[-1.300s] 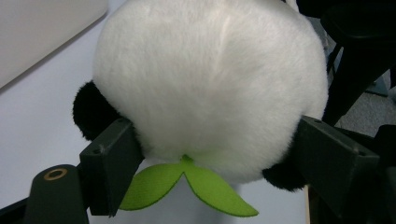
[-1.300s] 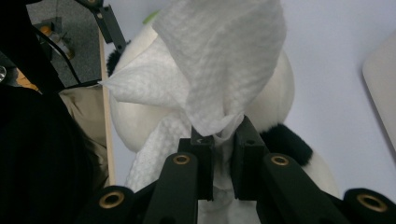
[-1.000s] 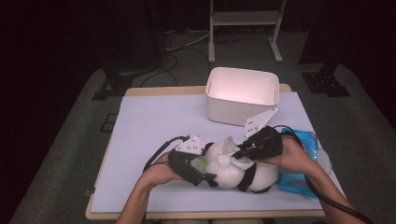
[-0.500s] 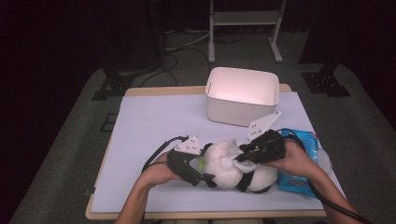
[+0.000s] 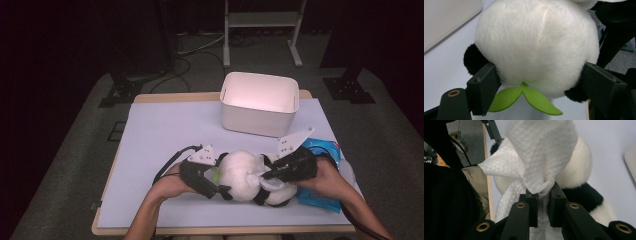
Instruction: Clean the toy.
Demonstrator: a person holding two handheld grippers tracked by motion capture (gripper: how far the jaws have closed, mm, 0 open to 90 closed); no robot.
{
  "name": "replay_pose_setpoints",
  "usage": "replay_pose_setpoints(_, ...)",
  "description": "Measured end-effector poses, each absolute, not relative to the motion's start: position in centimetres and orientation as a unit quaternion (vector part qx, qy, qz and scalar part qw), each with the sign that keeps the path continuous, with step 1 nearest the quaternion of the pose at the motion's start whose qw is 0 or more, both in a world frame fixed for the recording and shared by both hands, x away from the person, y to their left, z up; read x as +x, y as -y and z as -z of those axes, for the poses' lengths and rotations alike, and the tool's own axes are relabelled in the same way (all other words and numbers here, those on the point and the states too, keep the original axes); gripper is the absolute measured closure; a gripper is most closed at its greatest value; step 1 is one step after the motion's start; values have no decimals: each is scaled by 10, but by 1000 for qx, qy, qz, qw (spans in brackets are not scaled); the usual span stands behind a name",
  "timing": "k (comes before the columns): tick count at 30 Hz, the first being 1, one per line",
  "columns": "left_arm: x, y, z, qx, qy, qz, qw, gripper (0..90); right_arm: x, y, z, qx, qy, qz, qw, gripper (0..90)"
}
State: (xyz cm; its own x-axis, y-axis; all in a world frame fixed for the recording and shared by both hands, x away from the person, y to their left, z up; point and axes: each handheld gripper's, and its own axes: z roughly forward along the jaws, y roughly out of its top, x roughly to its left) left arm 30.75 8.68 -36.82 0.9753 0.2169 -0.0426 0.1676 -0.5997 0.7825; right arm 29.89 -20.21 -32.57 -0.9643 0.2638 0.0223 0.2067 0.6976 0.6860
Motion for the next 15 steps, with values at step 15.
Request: replay_pose_setpoints(15,308,-88,369,895,-108,-27,431,177,302,145,307,62,-930,-361,34,799)
